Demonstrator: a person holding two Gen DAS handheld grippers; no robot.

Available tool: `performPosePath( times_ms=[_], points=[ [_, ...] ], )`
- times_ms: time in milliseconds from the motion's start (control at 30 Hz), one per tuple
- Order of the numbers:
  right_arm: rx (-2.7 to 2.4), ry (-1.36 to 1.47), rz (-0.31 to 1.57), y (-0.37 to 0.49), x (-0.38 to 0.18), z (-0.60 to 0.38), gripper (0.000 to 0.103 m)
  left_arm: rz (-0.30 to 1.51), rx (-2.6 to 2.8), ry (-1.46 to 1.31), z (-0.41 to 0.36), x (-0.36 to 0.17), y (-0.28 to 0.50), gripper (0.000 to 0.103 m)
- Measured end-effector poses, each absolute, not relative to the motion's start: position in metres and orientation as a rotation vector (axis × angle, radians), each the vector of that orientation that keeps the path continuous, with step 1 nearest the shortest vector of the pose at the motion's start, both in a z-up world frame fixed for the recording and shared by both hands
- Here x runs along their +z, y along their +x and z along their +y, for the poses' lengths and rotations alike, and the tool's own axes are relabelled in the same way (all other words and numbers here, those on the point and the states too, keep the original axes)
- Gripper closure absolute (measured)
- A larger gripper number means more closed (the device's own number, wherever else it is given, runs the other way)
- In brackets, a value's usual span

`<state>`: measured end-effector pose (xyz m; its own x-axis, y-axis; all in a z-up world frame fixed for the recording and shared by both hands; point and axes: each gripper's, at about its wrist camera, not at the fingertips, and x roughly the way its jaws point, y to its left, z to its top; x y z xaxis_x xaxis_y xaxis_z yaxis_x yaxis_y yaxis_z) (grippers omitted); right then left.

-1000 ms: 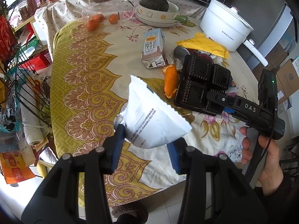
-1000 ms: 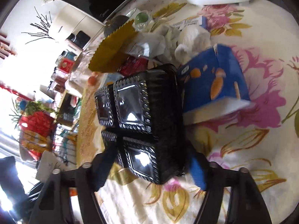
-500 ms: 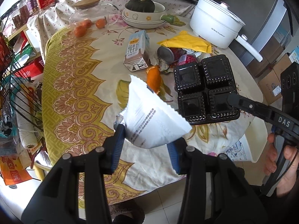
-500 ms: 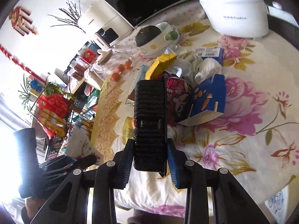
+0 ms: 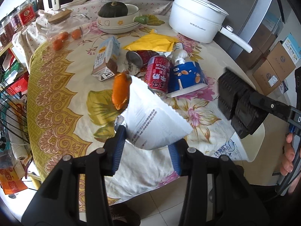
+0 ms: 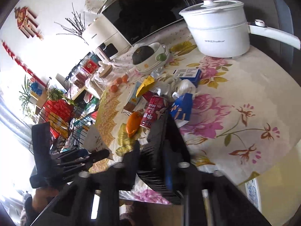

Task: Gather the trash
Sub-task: 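Lift the black tray off the table with the right tool while the left holds paper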

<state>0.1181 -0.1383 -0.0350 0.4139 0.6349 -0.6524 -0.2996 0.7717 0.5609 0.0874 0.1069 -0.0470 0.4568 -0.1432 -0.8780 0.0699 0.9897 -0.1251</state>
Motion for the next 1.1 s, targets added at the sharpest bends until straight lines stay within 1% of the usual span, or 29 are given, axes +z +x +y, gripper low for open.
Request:
performPosePath(
  times_ms=[100,200,300,400,567,633,667,700,733,767,833,867,933,1000,1067,1100],
  points=[
    [0.556,0.32,0.97,0.124,-0.039,-0.148,0.09,1.093,-0.161,-0.046,0.087,-0.05,0.092,0.057],
    [0.48,0.289,1.051,0.136,-0.067,-0.155,0.09,1.109,-0.184,-0.015,0.068,-0.055,0.098,0.057],
    [0.44,0.28,1.085,0.144,-0.085,-0.159,0.09,1.122,-0.2,0.003,0.053,-0.06,0.102,0.057],
    [0.448,0.271,1.088,0.147,-0.088,-0.159,0.093,1.129,-0.213,0.015,0.045,-0.061,0.104,0.057],
    [0.454,0.221,1.077,0.143,-0.084,-0.156,0.093,1.136,-0.222,0.021,0.039,-0.063,0.107,0.057],
    [0.429,0.205,1.106,0.143,-0.088,-0.155,0.092,1.139,-0.222,0.02,0.038,-0.064,0.107,0.057],
    [0.421,0.206,1.126,0.145,-0.092,-0.154,0.08,1.139,-0.222,0.021,0.038,-0.064,0.107,0.057],
    [0.407,0.204,1.143,0.146,-0.095,-0.153,0.053,1.14,-0.221,0.022,0.038,-0.064,0.106,0.057],
    [0.397,0.199,1.143,0.145,-0.096,-0.152,0.044,1.14,-0.22,0.023,0.039,-0.064,0.105,0.057],
    [0.395,0.19,1.141,0.145,-0.097,-0.15,0.041,1.14,-0.218,0.023,0.041,-0.064,0.105,0.057],
    [0.402,0.169,1.147,0.147,-0.1,-0.144,0.041,1.141,-0.213,0.022,0.044,-0.064,0.104,0.057],
    [0.399,0.154,1.148,0.148,-0.101,-0.14,0.043,1.142,-0.21,0.02,0.046,-0.065,0.104,0.057],
    [0.391,0.117,1.143,0.149,-0.104,-0.132,0.05,1.146,-0.203,0.017,0.049,-0.066,0.102,0.057],
    [0.391,0.072,1.142,0.151,-0.107,-0.122,0.062,1.15,-0.2,0.016,0.051,-0.067,0.102,0.057],
    [0.377,0.028,1.146,0.153,-0.111,-0.114,0.067,1.151,-0.199,0.015,0.053,-0.067,0.1,0.057],
    [0.359,0.003,1.154,0.154,-0.114,-0.111,0.074,1.152,-0.198,0.016,0.054,-0.067,0.1,0.057]
  ],
)
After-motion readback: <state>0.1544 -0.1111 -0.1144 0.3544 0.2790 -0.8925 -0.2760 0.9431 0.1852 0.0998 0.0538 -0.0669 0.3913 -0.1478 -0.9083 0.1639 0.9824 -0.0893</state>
